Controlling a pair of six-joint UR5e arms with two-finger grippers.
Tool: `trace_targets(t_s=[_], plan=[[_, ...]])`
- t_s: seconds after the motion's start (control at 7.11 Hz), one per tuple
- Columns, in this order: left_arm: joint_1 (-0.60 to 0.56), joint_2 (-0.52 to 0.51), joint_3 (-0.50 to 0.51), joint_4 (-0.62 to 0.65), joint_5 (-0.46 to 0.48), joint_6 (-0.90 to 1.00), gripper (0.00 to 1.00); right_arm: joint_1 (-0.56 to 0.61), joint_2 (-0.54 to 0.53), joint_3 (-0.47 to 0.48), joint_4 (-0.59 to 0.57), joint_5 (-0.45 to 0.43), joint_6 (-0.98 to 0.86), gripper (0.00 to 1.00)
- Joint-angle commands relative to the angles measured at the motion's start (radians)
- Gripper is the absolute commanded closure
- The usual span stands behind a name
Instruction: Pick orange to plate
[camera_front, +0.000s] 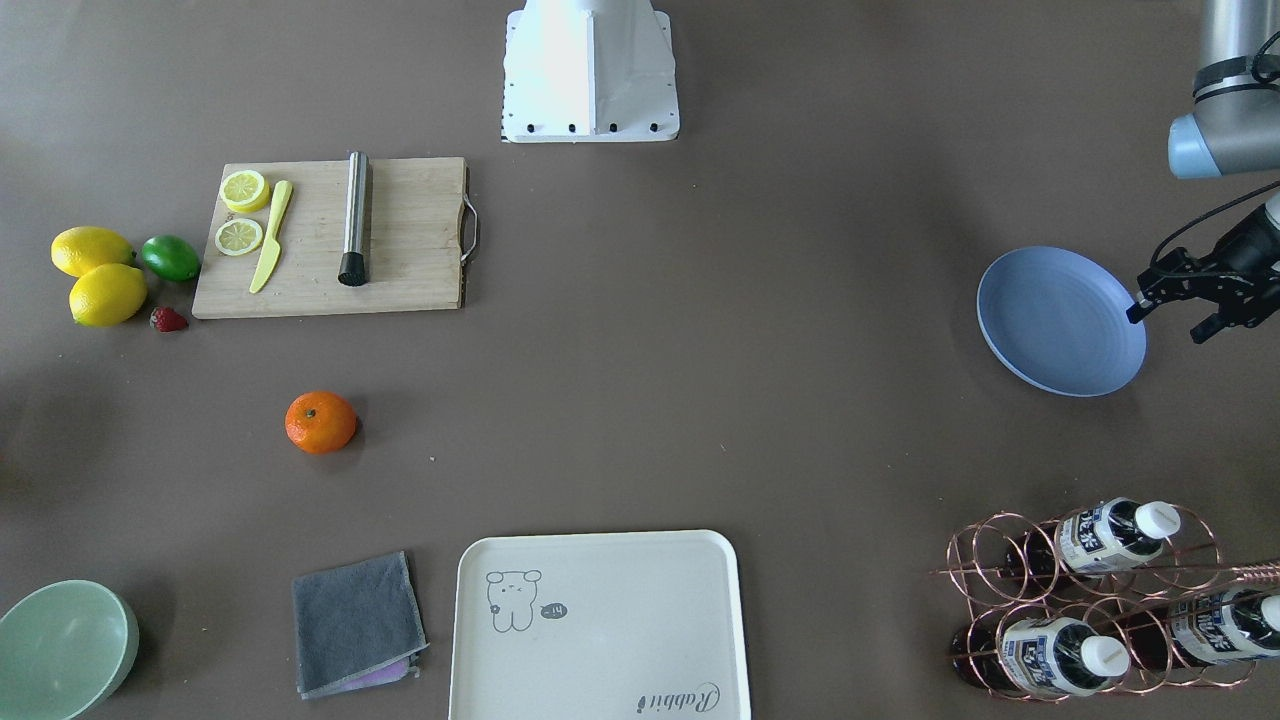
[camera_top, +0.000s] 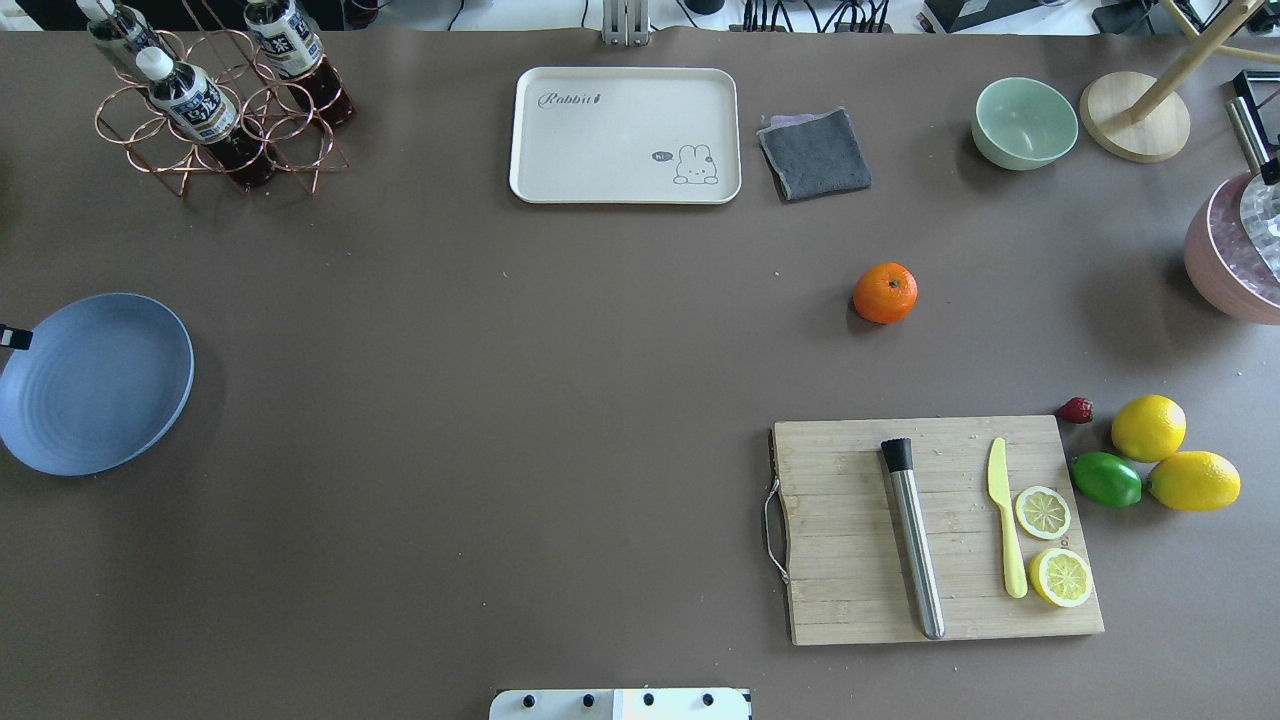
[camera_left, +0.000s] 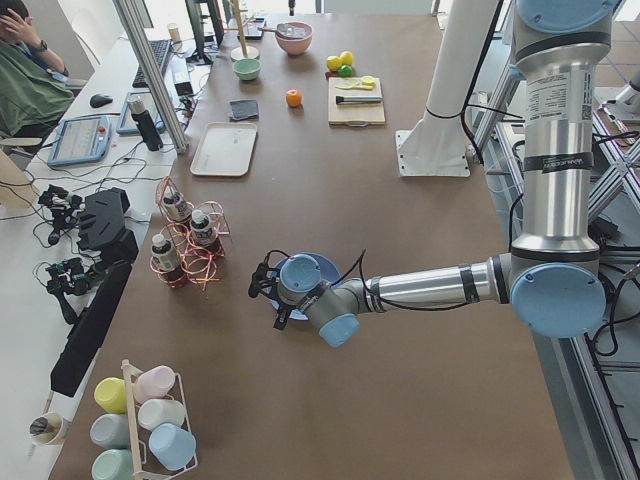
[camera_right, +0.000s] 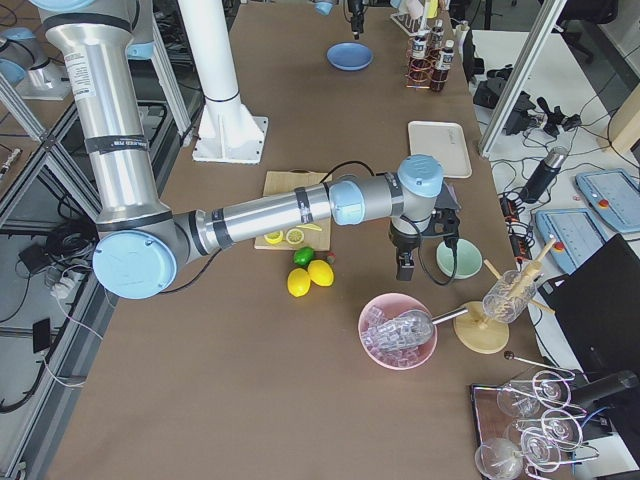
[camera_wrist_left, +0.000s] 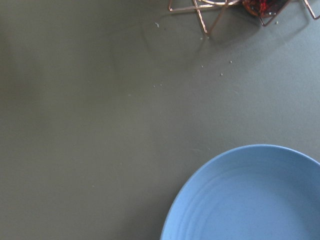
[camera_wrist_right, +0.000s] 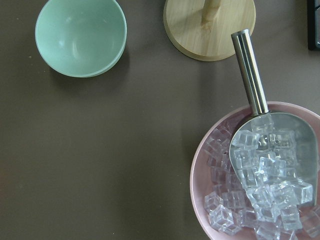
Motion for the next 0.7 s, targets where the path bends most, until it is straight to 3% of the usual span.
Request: trace_targets(t_s=[0.0, 0.56], plan=[[0.026, 0.008, 0.024, -0.009, 0.005, -0.002, 0.02, -0.027, 0.025, 0.003, 0.0, -0.001, 0.032, 0.0], [0.066, 0.011, 0.039, -0.01, 0.0, 0.002, 0.02, -0.04, 0.033, 0.003, 0.0, -0.001, 0.032, 0.0]])
